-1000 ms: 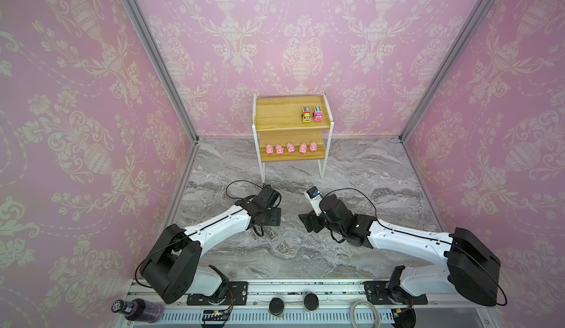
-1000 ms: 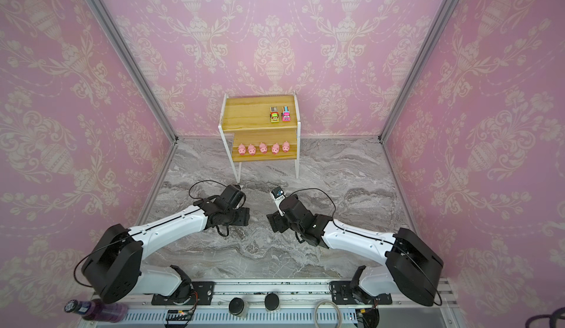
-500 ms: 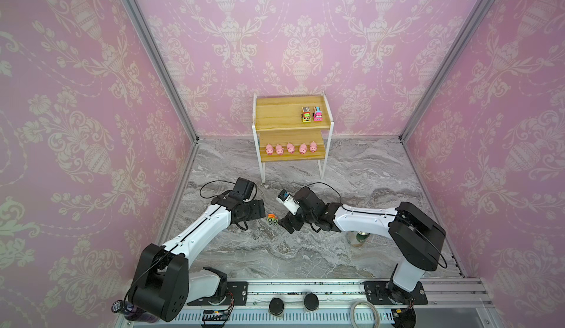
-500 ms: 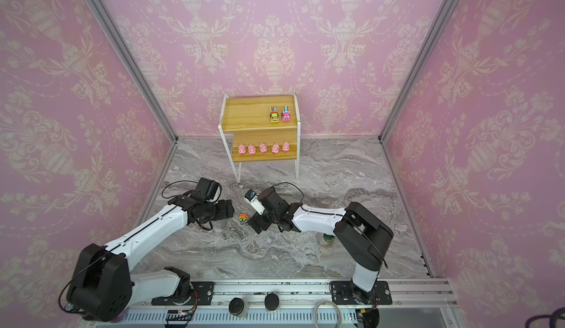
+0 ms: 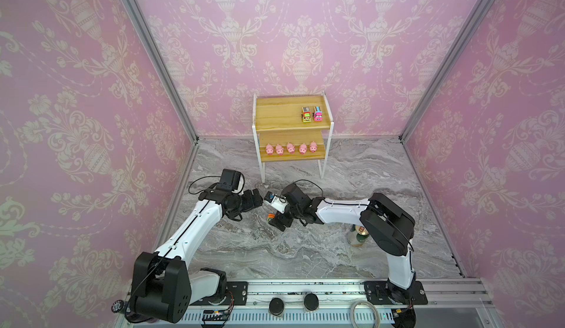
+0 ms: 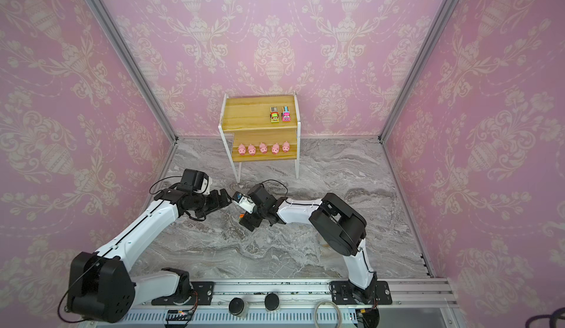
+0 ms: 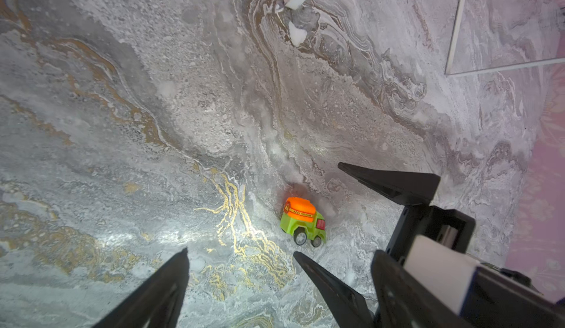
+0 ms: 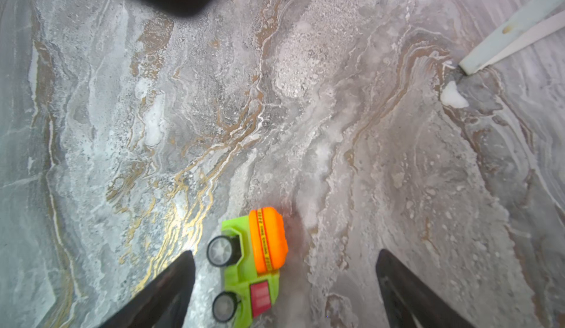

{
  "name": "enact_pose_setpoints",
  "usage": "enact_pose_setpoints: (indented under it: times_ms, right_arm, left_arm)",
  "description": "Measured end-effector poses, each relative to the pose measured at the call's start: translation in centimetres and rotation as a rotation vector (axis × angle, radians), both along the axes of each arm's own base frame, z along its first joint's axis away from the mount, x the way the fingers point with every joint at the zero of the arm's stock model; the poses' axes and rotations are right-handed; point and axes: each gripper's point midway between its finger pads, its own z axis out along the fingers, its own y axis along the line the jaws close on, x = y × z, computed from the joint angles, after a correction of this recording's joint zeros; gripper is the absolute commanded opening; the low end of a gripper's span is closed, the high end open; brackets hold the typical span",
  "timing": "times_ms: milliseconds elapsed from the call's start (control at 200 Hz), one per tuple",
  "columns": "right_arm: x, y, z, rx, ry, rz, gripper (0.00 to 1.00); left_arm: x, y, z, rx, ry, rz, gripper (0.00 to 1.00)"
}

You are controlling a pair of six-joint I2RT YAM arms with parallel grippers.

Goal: Organize plastic toys on shelves
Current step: Turn over the plastic toy at the center of the table.

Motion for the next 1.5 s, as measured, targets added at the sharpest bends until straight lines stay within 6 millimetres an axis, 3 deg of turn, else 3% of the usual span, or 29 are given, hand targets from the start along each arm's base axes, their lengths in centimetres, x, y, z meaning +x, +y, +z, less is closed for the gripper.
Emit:
enact_pose_setpoints:
  times_ms: [345,580,741,981,1106,1341,1496]
  right_arm:
    - [0.2,1.0,-0.6,-0.012,-0.018,0.039,0.71]
    - [-1.2,1.4,-2.1,-0.041,0.011,0.086,0.67]
    - [-1.5,1.6,-2.1,-0.041,0.015,0.098,0.47]
    - [-1.3,1.3,-2.0,-0.049,-0.002,0.075,0.37]
    - [-0.6,-0.3,-1.8,-0.105,-0.071,0.004,0.35]
    - [1.9,-6.3,0.4,-0.298,-0.322,-0.212,0.38]
    - [3.0,-8.8,1.1,-0.448,-0.494,-0.299,0.38]
  left_arm:
    - [-0.6,1.5,0.2,-0.02,0.046,0.041,0.95]
    - [1.4,1.1,3.4,-0.076,-0.042,0.031,0.94]
    - [1.6,1.2,3.7,-0.089,-0.047,0.035,0.94]
    - [1.8,1.9,3.9,-0.099,-0.052,0.054,0.95]
    - [2.5,2.7,4.4,-0.101,-0.066,0.073,0.95]
    - [3.7,3.2,4.3,-0.094,-0.085,0.08,0.94]
    - [4.4,3.3,4.1,-0.095,-0.1,0.082,0.94]
